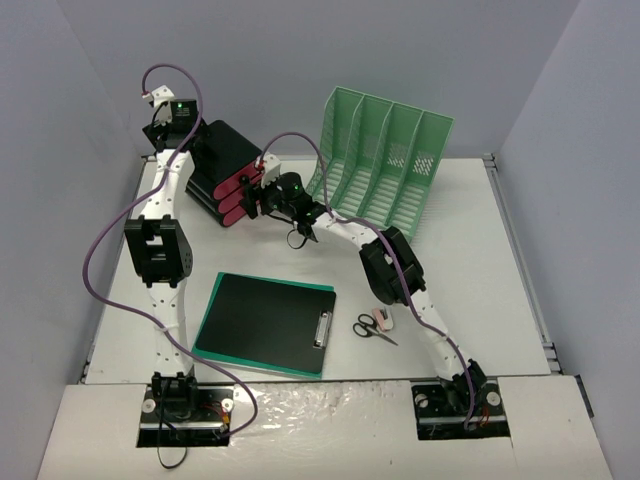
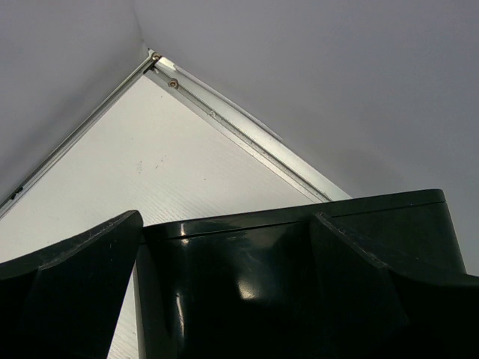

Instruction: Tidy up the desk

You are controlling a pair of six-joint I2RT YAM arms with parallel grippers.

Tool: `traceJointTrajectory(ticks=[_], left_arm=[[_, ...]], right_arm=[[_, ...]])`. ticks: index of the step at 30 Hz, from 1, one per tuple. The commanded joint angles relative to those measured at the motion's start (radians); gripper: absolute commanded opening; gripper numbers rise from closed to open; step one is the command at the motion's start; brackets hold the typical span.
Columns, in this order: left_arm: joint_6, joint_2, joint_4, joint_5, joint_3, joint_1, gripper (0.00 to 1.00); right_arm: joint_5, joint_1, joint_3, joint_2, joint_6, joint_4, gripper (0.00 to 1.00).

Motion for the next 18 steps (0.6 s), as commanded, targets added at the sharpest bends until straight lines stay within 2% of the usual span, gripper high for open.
traceJointTrajectory(ticks=[1, 9, 18], left_arm=[[0.059, 0.033, -0.219, 0.052, -0.022, -0.013, 0.9], [0.069, 0.034, -0.218, 0.053, -0.013, -0.011, 0.9], [0.072, 0.034, -0.217, 0.053, -0.021, -0.009, 0.9]], right_arm=[[0.005, 0.002, 0.111, -0.022, -0.047, 0.052, 0.64], [0.009, -0.007, 0.195, 0.044, -0.046, 0.03, 0.6], [-0.007, -0.004, 0.179, 0.063, -0.016, 0.042, 0.57]])
